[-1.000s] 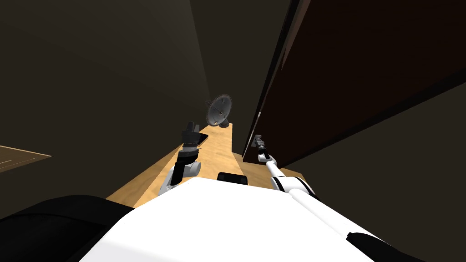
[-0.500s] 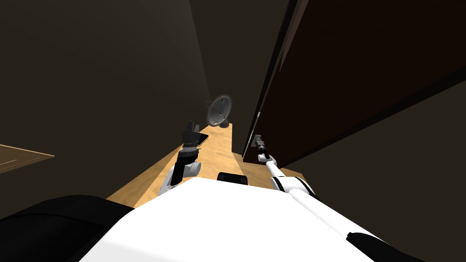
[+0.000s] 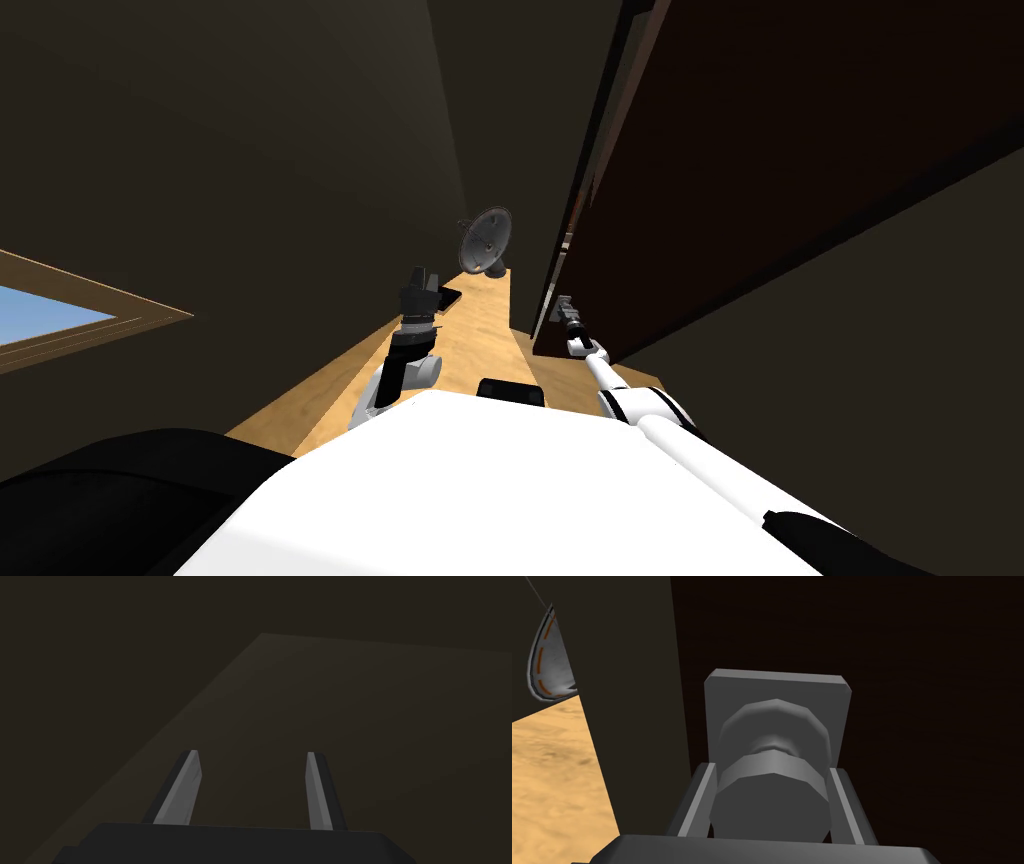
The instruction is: Pull the door open
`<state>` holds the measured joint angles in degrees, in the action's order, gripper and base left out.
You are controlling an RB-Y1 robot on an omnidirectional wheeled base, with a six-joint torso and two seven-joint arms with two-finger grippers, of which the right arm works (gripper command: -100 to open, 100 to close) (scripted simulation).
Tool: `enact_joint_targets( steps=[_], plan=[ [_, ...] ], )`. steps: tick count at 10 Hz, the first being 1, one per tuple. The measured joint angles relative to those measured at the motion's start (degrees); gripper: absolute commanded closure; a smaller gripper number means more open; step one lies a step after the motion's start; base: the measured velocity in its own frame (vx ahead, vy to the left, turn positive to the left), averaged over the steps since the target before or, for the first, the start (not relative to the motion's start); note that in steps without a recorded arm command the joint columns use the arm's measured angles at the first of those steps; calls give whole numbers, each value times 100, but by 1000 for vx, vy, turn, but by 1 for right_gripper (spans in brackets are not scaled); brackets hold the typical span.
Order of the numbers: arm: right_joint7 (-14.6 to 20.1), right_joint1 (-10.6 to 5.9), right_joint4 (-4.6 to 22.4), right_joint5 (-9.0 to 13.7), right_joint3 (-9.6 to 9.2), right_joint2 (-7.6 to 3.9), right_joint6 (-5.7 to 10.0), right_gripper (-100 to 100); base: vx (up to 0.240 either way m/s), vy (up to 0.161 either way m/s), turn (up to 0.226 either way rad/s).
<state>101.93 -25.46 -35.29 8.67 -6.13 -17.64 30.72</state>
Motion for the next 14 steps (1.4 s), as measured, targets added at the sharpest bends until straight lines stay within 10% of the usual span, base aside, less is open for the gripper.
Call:
enact_joint_targets(
  steps=[14],
  plan=[
    [1294,141,-354,-571,-1100,-387,265,100,-172,-114,54]
  ],
)
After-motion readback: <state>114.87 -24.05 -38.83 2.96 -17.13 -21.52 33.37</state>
